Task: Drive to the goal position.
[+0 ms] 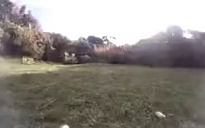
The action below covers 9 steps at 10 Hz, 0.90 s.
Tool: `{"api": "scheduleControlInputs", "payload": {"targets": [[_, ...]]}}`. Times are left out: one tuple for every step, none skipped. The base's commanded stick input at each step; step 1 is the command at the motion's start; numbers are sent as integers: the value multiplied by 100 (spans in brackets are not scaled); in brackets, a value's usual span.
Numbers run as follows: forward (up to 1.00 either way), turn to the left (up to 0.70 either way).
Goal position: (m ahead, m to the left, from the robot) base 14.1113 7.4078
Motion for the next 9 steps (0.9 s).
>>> {"api": "scheduleControlInputs", "payload": {"targets": [[70, 0], [70, 0], [70, 0], [70, 0], [70, 0], [70, 0], [70, 0], [70, 0], [70, 0]]}}
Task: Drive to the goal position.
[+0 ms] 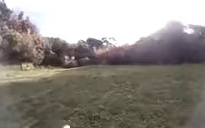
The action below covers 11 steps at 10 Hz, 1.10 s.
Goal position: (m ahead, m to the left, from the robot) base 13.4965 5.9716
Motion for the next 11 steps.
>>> {"api": "scheduleControlInputs", "payload": {"targets": [[70, 0], [70, 0], [70, 0], [70, 0], [70, 0], [70, 0], [70, 0], [70, 0], [70, 0], [70, 0], [70, 0]]}}
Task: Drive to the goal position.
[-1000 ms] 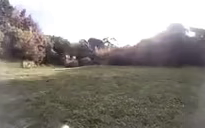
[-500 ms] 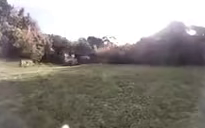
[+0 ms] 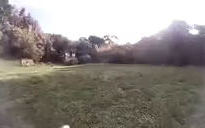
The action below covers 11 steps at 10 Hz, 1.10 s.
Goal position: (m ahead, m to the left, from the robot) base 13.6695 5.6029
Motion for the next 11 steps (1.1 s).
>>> {"api": "scheduleControlInputs", "payload": {"targets": [[70, 0], [70, 0], [70, 0], [70, 0], [70, 0], [70, 0], [70, 0], [70, 0], [70, 0], [70, 0], [70, 0]]}}
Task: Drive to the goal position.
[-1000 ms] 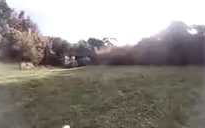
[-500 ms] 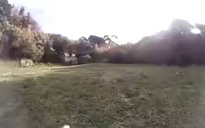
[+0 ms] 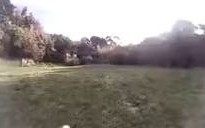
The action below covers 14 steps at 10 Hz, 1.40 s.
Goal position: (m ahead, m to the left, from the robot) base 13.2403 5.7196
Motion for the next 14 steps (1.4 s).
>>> {"api": "scheduleControlInputs", "payload": {"targets": [[70, 0], [70, 0], [70, 1], [70, 1], [70, 14], [70, 14], [70, 14], [70, 14], [70, 13], [70, 11], [70, 8], [70, 0], [70, 0], [70, 0]]}}
